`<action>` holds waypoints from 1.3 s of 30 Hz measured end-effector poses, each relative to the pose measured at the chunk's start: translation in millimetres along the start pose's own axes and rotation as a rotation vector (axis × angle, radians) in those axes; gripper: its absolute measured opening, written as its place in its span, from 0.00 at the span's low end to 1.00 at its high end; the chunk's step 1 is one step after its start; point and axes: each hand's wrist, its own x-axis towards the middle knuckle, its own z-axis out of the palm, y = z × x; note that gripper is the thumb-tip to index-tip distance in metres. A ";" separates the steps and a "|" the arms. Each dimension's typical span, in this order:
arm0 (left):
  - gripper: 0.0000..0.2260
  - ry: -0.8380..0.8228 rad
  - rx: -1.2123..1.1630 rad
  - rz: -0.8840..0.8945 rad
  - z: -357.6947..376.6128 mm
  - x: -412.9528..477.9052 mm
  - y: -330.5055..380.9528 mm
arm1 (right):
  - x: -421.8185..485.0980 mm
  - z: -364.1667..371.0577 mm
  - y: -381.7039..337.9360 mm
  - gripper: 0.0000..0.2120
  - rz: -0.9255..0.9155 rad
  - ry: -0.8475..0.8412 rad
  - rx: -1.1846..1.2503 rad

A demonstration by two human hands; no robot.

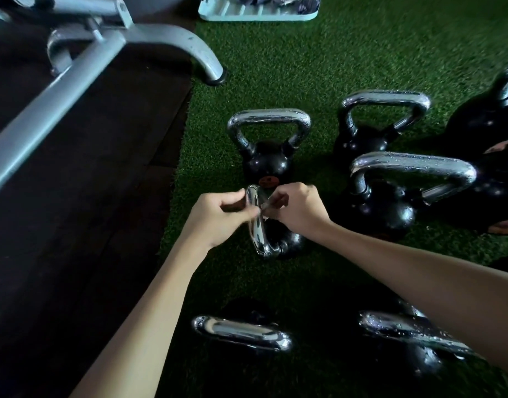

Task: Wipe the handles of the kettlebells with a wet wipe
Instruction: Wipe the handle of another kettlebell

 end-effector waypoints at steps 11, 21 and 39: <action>0.38 -0.344 0.508 0.178 -14.7 48.5 56.4 | -43.9 -57.2 32.7 0.07 0.210 0.160 -0.007; 0.32 -0.562 0.800 0.494 -11.6 70.0 73.9 | -54.6 -83.7 22.2 0.08 0.257 0.069 -0.101; 0.14 -0.257 0.961 0.780 5.6 14.2 41.1 | -66.5 -95.2 13.7 0.08 0.261 0.091 -0.131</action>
